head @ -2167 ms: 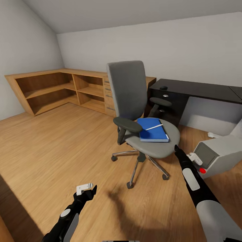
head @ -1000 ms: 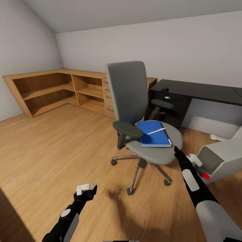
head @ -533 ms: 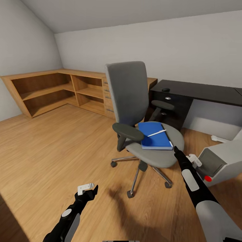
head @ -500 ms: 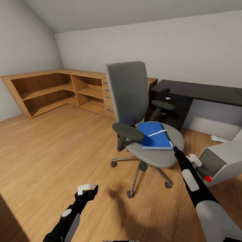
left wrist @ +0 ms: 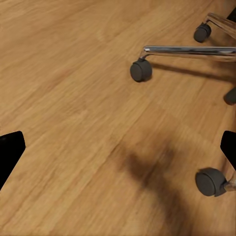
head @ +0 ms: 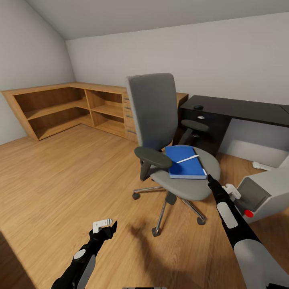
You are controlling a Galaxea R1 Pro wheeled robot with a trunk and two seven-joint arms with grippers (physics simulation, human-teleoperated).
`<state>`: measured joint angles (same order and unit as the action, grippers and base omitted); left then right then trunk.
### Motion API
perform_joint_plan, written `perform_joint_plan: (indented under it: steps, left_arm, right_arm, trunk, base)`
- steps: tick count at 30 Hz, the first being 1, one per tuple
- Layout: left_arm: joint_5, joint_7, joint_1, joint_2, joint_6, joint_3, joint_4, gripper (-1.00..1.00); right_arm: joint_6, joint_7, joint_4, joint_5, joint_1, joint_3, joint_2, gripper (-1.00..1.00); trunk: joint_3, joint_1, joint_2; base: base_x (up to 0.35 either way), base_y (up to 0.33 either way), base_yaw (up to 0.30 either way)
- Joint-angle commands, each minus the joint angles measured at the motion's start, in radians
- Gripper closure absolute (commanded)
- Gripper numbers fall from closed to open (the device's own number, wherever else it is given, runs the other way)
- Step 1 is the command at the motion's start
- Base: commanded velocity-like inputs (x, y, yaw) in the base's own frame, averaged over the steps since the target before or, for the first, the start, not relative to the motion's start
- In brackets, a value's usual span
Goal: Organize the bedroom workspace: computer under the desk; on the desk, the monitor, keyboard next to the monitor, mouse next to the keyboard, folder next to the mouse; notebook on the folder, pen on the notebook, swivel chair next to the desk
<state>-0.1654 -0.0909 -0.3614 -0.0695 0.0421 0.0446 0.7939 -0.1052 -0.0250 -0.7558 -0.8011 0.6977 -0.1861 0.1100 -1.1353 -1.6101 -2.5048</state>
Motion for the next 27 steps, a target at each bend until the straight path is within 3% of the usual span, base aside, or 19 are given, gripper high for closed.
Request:
perform_joint_plan:
  steps: [1, 27]
  left_arm:
    - [-0.009, -0.009, -0.001, -0.001, 0.001, 0.005, -0.001, -1.0]
    - [-0.01, -0.009, -0.001, -0.001, 0.0, 0.005, -0.001, -1.0]
  right_arm:
    - [-0.004, -0.003, 0.0, -0.01, 0.0, 0.003, 0.0, -1.0]
    - [-0.004, -0.003, 0.0, -0.009, 0.0, 0.004, 0.0, -1.0]
  trunk:
    - [-0.001, 0.0, 0.0]
    - [-0.017, 0.0, 0.0]
  base:
    - [0.0, 0.0, 0.076]
    - [0.0, 0.0, 0.18]
